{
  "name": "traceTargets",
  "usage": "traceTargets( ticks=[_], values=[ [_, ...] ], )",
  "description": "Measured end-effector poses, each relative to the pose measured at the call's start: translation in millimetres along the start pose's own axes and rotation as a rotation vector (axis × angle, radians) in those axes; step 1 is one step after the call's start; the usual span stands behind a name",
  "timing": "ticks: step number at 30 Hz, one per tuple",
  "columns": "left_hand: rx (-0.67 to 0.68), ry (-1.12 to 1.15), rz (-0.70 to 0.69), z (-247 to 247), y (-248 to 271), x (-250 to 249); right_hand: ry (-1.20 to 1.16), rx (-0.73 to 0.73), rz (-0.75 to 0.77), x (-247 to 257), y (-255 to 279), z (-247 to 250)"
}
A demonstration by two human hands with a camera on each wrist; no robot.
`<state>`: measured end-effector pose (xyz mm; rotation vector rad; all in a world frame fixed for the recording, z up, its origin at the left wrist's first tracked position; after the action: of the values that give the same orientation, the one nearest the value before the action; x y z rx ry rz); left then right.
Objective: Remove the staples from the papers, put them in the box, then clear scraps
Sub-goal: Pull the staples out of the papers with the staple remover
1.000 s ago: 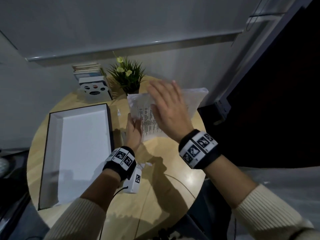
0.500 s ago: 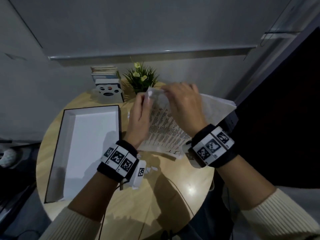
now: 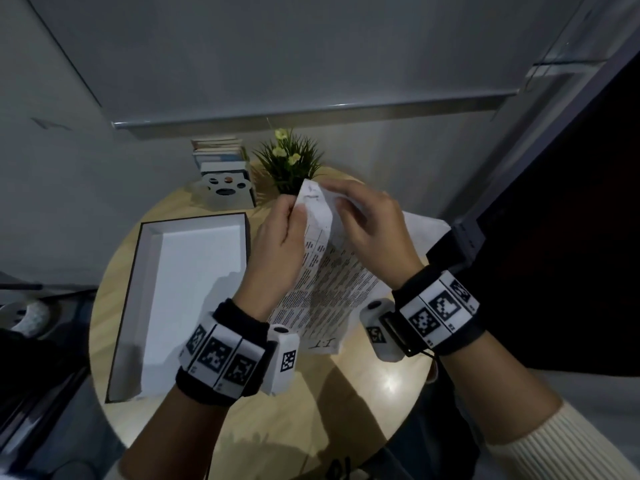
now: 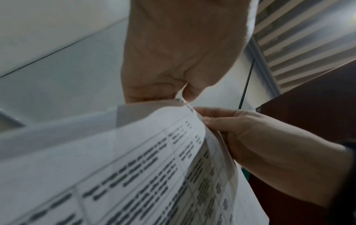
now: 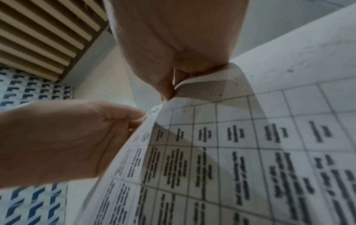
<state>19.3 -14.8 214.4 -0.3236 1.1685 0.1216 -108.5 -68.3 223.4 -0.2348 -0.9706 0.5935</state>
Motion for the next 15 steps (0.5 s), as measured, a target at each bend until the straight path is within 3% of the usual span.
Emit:
traceTargets(
  ticks=[15],
  values=[
    [0.014, -0.059, -0.092, 0.3, 11.4, -7.4, -0.106, 0.002, -0.028, 10.7, 14.3, -7.1]
  ],
)
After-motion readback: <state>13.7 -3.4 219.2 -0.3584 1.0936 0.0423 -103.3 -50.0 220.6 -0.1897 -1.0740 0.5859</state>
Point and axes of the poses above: each hand's wrist, its own y-axis away from the middle knuckle, its own z-axis out of the back of the hand, x = y × z, the point moved 2 cm from there along -y, towards the middle knuckle
